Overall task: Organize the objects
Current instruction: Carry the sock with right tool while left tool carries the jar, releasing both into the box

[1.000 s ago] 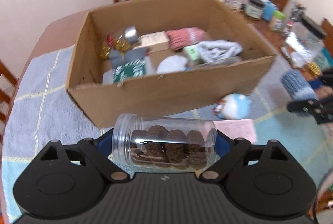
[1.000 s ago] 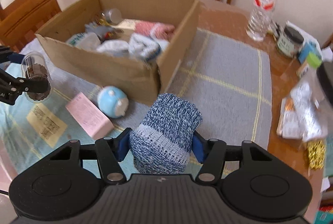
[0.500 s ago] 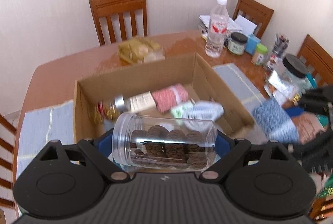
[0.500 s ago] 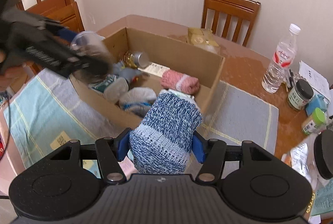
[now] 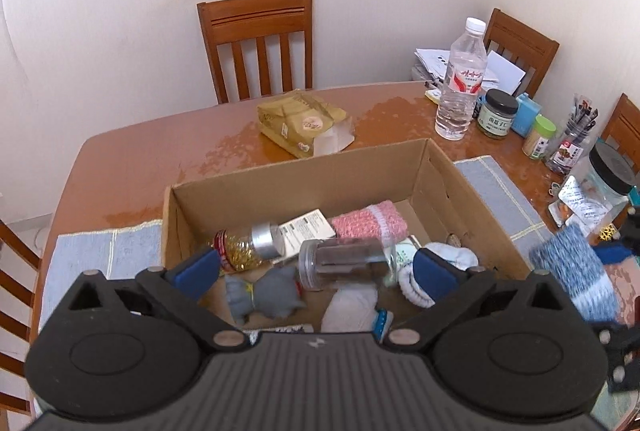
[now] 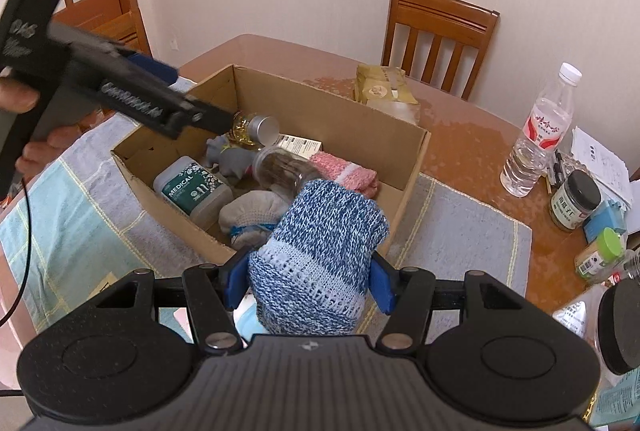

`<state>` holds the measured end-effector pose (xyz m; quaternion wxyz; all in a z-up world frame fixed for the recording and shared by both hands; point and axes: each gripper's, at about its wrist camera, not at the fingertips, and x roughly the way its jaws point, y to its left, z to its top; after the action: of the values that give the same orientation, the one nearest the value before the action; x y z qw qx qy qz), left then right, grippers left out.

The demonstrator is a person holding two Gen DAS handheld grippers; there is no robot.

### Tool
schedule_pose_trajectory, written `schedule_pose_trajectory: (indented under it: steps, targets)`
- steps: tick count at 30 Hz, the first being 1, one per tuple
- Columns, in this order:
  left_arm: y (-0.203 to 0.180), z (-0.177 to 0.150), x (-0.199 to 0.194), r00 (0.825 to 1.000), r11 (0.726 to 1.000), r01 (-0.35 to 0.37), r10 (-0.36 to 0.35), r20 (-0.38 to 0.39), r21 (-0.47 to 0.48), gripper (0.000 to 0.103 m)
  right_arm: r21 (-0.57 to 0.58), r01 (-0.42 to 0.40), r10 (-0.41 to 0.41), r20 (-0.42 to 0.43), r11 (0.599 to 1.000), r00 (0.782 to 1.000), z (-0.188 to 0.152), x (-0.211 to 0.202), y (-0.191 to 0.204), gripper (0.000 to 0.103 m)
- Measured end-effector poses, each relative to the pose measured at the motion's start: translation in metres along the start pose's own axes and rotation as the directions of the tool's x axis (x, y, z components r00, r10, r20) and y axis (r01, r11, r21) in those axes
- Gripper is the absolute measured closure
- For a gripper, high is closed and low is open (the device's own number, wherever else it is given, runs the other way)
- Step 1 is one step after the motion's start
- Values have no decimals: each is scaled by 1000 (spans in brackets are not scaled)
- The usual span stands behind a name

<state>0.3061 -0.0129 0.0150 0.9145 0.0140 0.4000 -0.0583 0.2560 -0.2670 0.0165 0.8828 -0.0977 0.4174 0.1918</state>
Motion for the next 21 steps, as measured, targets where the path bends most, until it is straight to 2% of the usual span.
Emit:
schedule_pose_trajectory:
  steps: [7, 18, 21]
  targets:
    - [8, -21, -15, 999, 999, -47, 47, 5, 22, 1, -22, -3, 4, 6, 1000, 1000, 15, 10, 5, 39]
    - [24, -48, -45, 1000, 1000, -20, 20, -4, -14, 1, -77, -30, 31, 7, 997, 1000, 52, 32, 29, 38]
    - [30, -56, -51, 999, 999, -32, 32, -11, -19, 1, -72, -27, 28, 5, 997, 1000, 63, 39, 38, 37]
